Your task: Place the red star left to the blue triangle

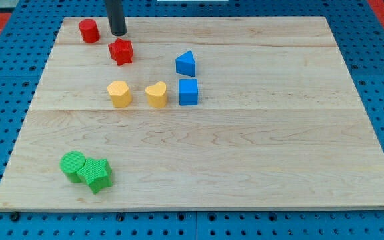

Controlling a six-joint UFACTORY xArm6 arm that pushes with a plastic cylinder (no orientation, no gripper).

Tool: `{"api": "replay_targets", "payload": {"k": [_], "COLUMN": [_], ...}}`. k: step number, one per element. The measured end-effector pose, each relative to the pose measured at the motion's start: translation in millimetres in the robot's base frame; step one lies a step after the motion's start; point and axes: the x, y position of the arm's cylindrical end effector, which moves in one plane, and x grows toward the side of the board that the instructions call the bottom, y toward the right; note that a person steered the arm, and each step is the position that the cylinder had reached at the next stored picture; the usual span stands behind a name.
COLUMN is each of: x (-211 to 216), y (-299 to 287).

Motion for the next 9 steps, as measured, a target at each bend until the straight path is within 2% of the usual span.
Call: {"api": "replay_targets", "payload": {"k": [1,2,3,4,5,6,7,8,9], "x": [34,42,48,82,86,87,130,135,119], "y": [20,23,-20,23,69,35,38,74,83]}}
